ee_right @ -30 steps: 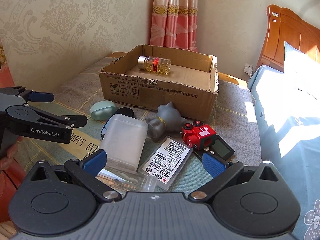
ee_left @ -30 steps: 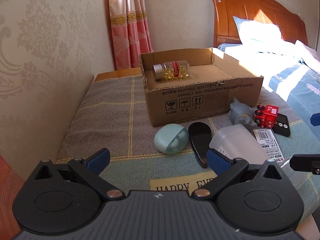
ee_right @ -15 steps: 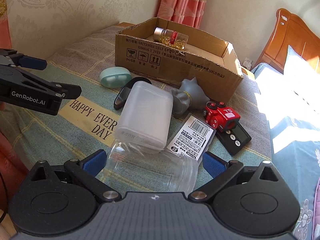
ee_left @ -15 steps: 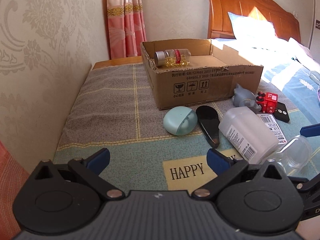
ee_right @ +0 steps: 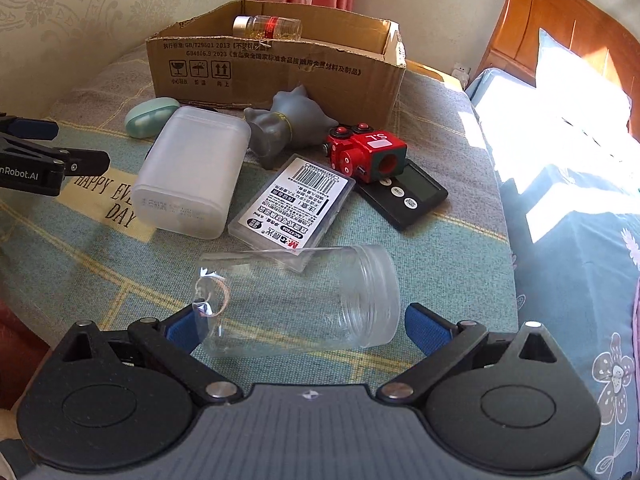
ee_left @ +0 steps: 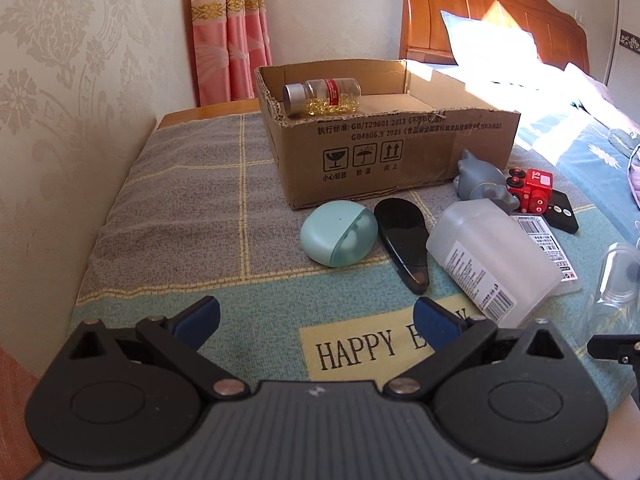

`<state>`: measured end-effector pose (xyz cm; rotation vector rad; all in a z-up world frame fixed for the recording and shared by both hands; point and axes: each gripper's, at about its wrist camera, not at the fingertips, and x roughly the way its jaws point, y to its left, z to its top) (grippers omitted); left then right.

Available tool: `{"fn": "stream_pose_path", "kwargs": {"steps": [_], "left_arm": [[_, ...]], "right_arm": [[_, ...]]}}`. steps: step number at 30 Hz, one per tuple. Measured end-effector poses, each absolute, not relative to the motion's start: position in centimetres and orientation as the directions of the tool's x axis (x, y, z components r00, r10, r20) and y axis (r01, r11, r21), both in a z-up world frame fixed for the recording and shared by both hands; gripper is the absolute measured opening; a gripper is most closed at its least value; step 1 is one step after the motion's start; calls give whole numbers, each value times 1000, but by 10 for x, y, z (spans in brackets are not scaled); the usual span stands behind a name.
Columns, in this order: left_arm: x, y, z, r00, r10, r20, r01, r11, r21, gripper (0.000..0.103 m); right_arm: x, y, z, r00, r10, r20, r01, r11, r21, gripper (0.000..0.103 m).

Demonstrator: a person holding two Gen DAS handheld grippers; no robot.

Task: Organize rigid objects
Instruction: 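Grasp the pale blue round case with the left tool while the right tool grasps the clear jar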

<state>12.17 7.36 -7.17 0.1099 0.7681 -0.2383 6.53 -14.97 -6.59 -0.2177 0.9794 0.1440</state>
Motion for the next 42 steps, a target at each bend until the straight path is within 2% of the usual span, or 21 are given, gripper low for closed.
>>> {"fn": "stream_pose_path", "kwargs": {"steps": [6, 9, 15, 26, 34, 36, 39, 41, 42], "left_arm": [[131, 73, -86, 661, -138, -738, 242, 970, 36, 103], [133, 82, -90, 673, -165, -721, 222, 975, -16, 103], [151, 88, -92, 699, -141, -701, 185, 983, -13, 103], [185, 75, -92, 708, -175, -684, 243, 970, 3, 103], [196, 61, -90, 725, -126, -677, 213, 976, 46, 103], [196, 58, -90, 731, -121, -672, 205, 978, 47, 100], [196, 57, -89, 733, -127, -669, 183, 983, 14, 89], [195, 56, -89, 732, -139, -667, 175, 985, -13, 77], [195, 54, -89, 735, -141, -663, 175, 984, -15, 74]], "right_arm": [[69, -156, -74, 537, 58, -841, -226, 971, -78, 103], [72, -162, -76, 532, 84, -843, -213, 976, -38, 103], [71, -164, -77, 551, 96, -829, -227, 973, -37, 103], [72, -166, -79, 578, 122, -807, -255, 966, -36, 103], [73, -166, -80, 588, 129, -798, -259, 965, -35, 103], [73, -166, -80, 593, 128, -795, -256, 966, -35, 103], [74, -166, -81, 597, 129, -792, -256, 966, -35, 103], [74, -166, -81, 597, 129, -792, -256, 966, -35, 103], [74, -166, -81, 598, 130, -791, -256, 966, -35, 103]]}}
